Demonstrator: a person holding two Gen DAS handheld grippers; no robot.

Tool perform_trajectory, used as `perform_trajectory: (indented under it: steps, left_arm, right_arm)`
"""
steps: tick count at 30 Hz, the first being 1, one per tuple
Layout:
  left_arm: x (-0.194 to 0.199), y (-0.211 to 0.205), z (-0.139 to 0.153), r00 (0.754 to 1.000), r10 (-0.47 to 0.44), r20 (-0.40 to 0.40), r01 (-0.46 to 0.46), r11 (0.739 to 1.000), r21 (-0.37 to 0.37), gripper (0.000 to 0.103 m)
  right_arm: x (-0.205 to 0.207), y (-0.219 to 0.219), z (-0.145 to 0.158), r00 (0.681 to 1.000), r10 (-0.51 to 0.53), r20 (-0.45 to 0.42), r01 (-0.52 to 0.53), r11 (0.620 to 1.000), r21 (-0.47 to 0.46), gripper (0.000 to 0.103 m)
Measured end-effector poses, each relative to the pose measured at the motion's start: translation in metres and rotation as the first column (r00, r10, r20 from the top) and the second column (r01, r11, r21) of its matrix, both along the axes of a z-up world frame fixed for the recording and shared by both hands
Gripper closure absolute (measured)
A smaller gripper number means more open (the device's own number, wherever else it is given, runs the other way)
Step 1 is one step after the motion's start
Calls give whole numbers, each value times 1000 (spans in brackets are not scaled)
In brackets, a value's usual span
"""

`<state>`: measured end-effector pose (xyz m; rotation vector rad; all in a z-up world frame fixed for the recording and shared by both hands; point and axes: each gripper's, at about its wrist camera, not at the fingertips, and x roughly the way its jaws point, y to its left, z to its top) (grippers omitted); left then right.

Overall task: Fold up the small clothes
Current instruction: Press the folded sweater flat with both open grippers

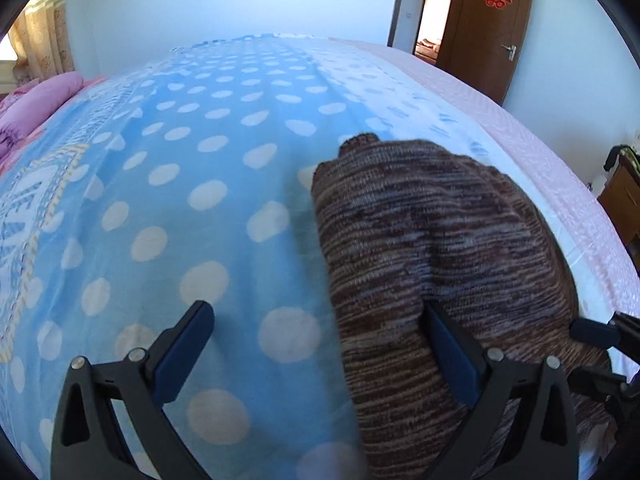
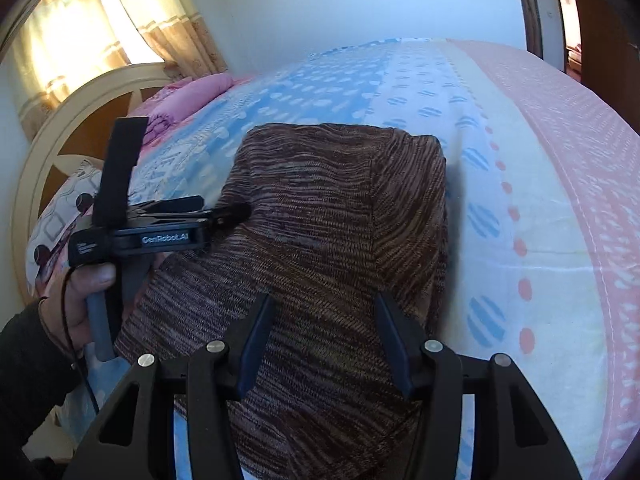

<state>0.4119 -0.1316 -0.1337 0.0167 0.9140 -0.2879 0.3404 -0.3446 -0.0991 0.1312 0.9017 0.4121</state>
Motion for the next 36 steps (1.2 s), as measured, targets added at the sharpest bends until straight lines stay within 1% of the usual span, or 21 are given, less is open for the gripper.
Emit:
perform_trajectory:
  steps: [2,4,5,6,7,8,9,11,14,17,19,23,27,30,32,34,35,36]
  left_arm:
    - [-8,7,4,999,3,-45,-5,999,-40,0]
    - [-26,19,9,998,5,-55,-11,994,-109,0]
    - [-38,25,11,998,-5,-57,-3,990,-141,0]
    - [-49,27,12,998,-15,-59,5,988,-155,0]
    - [-53,26,12,998,-20,-59,11,987,-160,0]
    - [-60,25,12,998,-30,-53,20,986,-167,0]
    - [-63,22,11,998,-38,-52,29,986,-167,0]
    - [-70,15,7,997,-56,-51,47,986,-159,0]
    - [-73,3,2,996,-73,-42,68,991,-117,0]
    - [-70,-2,-2,996,-86,-36,82,993,-89,0]
    - [-69,-2,-2,995,-93,-34,90,992,-84,0]
    - [-68,-5,-4,994,-102,-31,100,993,-68,0]
    - [-68,-6,-5,993,-111,-30,109,991,-72,0]
    - [-67,-7,-5,993,-118,-28,115,990,-76,0]
    - [-68,-9,-5,990,-137,-24,135,988,-78,5]
    - [-70,-11,-4,987,-161,-16,160,984,-80,16]
    - [-72,-13,-3,984,-177,-11,176,981,-82,20]
    - [-75,-14,-2,981,-192,-8,191,978,-84,27]
  right_arm:
    - [1,-4,6,1000,9,-3,-9,1000,25,49]
    - [0,-15,14,999,-13,33,10,997,74,49]
    - [2,-24,18,997,-46,55,40,995,95,49]
    - [6,-34,20,995,-80,65,72,991,116,49]
    - [9,-41,20,993,-95,63,86,987,135,49]
    - [17,-50,18,993,-110,45,101,980,170,49]
    - [25,-58,14,992,-128,21,121,973,196,49]
    - [40,-66,7,990,-138,-18,138,967,215,49]
    - [59,-68,-6,988,-141,-69,153,964,217,49]
    - [70,-65,-18,986,-139,-94,157,962,225,49]
    - [77,-64,-24,984,-143,-104,164,960,228,49]
    - [88,-61,-24,987,-133,-94,151,960,234,49]
    - [99,-57,-26,987,-137,-90,155,957,245,49]
    - [103,-58,-29,985,-148,-92,167,951,259,58]
    - [102,-59,-30,984,-154,-90,172,950,259,66]
    - [102,-58,-30,984,-158,-86,175,952,252,70]
    - [101,-56,-29,983,-163,-82,178,955,237,73]
    - [101,-55,-29,983,-164,-78,178,958,227,75]
